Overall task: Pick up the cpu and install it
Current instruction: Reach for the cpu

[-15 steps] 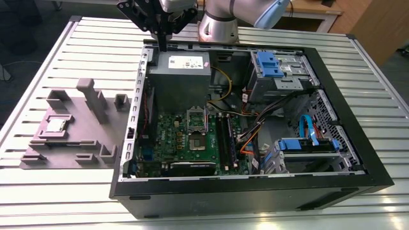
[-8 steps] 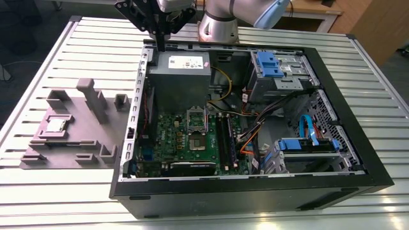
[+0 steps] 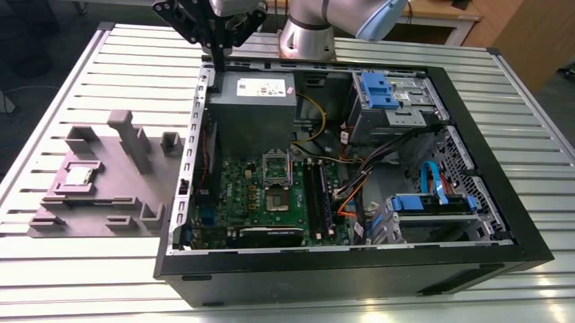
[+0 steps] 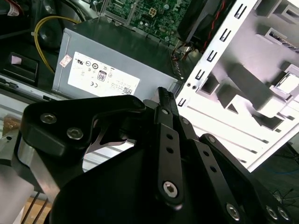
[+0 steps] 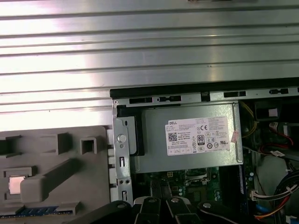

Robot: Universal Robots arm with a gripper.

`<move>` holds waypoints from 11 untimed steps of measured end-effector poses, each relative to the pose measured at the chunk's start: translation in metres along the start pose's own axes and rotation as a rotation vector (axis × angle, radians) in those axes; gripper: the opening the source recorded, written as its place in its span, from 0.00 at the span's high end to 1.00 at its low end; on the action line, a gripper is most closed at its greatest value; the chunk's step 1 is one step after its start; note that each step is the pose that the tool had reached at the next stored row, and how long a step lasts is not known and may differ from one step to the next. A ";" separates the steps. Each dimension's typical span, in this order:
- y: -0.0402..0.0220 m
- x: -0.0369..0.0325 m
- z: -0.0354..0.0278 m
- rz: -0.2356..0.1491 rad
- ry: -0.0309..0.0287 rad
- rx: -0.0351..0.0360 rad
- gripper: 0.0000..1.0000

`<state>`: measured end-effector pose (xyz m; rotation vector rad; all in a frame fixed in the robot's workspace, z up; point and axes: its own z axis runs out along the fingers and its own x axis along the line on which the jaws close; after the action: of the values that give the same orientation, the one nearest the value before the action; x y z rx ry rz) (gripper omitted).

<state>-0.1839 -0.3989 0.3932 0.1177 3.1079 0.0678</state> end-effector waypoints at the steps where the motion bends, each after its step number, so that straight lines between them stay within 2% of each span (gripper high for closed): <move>1: -0.0001 0.0014 -0.0001 0.000 -0.0003 0.0000 0.90; 11: -0.0013 0.0171 -0.0005 0.000 -0.0067 -0.0004 0.90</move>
<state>-0.2010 -0.3989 0.3932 0.1172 3.1013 0.0680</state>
